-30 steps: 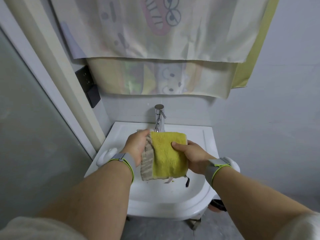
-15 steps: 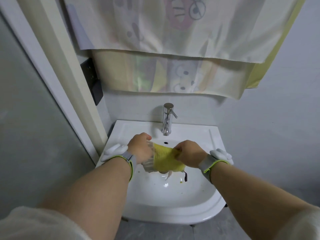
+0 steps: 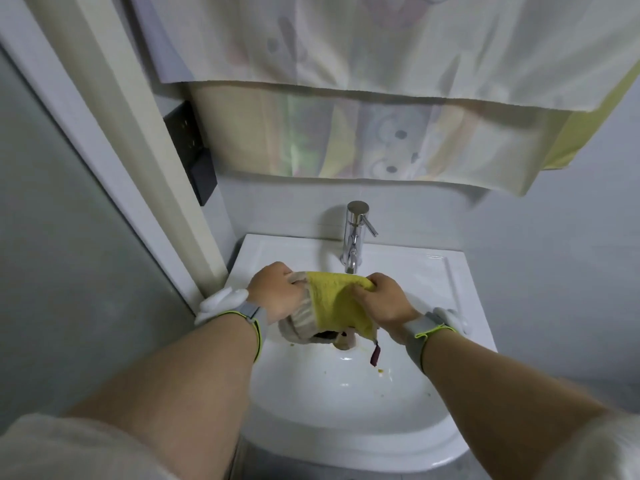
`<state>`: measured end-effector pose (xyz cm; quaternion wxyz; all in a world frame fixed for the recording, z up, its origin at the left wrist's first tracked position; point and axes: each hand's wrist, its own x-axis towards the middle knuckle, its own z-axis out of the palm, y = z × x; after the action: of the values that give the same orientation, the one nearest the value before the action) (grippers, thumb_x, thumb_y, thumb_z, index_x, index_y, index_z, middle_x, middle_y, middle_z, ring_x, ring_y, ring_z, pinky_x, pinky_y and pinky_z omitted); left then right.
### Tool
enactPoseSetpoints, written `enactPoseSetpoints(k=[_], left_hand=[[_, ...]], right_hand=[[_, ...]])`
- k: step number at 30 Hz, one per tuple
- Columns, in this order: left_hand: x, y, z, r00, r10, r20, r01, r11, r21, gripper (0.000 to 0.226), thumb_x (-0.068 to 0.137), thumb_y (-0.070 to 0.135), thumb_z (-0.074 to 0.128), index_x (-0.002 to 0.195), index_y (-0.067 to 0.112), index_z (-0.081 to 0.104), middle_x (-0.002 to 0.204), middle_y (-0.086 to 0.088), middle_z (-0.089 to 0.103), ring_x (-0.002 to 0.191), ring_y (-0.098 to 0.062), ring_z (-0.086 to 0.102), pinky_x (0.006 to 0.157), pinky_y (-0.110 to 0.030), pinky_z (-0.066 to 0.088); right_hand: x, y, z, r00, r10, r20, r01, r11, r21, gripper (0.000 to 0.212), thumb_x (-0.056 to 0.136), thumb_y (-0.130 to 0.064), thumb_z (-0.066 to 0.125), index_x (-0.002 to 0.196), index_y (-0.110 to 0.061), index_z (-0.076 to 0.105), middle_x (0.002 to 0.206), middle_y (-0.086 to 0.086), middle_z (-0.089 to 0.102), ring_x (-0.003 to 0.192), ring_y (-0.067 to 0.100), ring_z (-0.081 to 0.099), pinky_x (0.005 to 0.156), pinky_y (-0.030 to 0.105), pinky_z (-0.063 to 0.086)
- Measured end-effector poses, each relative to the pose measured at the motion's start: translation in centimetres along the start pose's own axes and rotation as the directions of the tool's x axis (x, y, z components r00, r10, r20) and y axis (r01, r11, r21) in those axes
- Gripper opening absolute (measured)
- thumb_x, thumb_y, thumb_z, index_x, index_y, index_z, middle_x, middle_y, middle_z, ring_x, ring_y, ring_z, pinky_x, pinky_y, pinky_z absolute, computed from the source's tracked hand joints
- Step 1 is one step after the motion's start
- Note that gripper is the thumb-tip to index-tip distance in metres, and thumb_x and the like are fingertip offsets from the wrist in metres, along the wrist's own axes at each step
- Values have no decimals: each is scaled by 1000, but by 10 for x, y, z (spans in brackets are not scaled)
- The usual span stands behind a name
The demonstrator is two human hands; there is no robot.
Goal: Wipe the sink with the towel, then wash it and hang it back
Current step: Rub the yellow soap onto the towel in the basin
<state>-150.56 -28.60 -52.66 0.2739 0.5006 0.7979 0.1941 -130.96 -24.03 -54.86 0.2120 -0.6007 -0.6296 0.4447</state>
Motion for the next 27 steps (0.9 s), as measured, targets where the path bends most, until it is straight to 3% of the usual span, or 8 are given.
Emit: enactPoseSetpoints(k=[2, 4, 11, 14, 16, 20, 25, 27], left_hand=[[4, -1, 4, 998, -63, -21, 61, 995, -76, 18, 90, 33, 57, 88, 15, 55, 89, -2, 60, 84, -24, 60, 67, -30, 45], [8, -6, 8, 993, -114, -30, 110, 988, -104, 21, 89, 36, 60, 92, 17, 52, 92, -3, 60, 86, -24, 60, 67, -29, 45], [17, -25, 31, 987, -163, 7, 163, 983, -85, 22, 99, 32, 47, 87, 14, 43, 74, -3, 46, 63, -18, 44, 54, -29, 33], [25, -39, 42, 962, -260, 89, 265, 963, -56, 25, 97, 31, 47, 106, 7, 48, 80, -7, 51, 70, -23, 50, 61, -30, 45], [29, -49, 47, 939, -303, 163, 318, 945, -76, 35, 85, 32, 51, 108, 6, 51, 80, -11, 55, 73, -27, 57, 63, -35, 57], [37, -70, 53, 890, -361, 278, 388, 920, -50, 42, 83, 26, 63, 118, 15, 43, 99, -11, 59, 80, -28, 64, 57, -39, 60], [52, -92, 59, 933, -225, 282, 132, 941, 313, 46, 91, 16, 57, 132, 17, 39, 122, -9, 55, 105, -28, 59, 87, -39, 52], [57, -97, 58, 938, -169, 304, 65, 944, 322, 45, 91, 17, 56, 133, 19, 43, 128, -7, 53, 111, -27, 57, 94, -39, 49]], right_hand=[[13, 8, 5, 1000, 13, 26, -14, 999, 44, 30, 89, -37, 63, 104, -11, 58, 98, 7, 63, 92, 24, 61, 85, 42, 54], [24, 15, 13, 998, 25, 52, -29, 996, 81, 34, 88, -39, 65, 106, -11, 57, 101, 7, 63, 94, 24, 60, 86, 42, 53], [48, 37, 42, 988, 52, 143, -53, 999, 1, 49, 92, -39, 61, 126, -6, 47, 113, 8, 57, 104, 24, 55, 85, 30, 41], [53, 49, 66, 980, 93, 176, -79, 993, -87, 48, 96, -38, 57, 128, -5, 44, 119, 14, 59, 111, 32, 56, 86, 32, 41], [53, 58, 84, 976, 123, 179, -100, 986, -134, 47, 97, -36, 55, 129, -4, 43, 118, 16, 60, 109, 34, 57, 86, 35, 44], [55, 63, 117, 957, 252, 141, -225, 957, -181, 46, 93, -26, 57, 129, -4, 40, 115, 18, 62, 106, 35, 58, 81, 37, 45], [68, 66, 148, 957, 283, 69, -258, 934, -246, 43, 87, -18, 61, 125, -7, 44, 111, 14, 60, 104, 33, 59, 85, 40, 49], [73, 68, 167, 980, 173, -93, -194, 929, -315, 46, 71, -12, 74, 113, -6, 56, 98, 14, 60, 83, 34, 62, 66, 37, 49]])
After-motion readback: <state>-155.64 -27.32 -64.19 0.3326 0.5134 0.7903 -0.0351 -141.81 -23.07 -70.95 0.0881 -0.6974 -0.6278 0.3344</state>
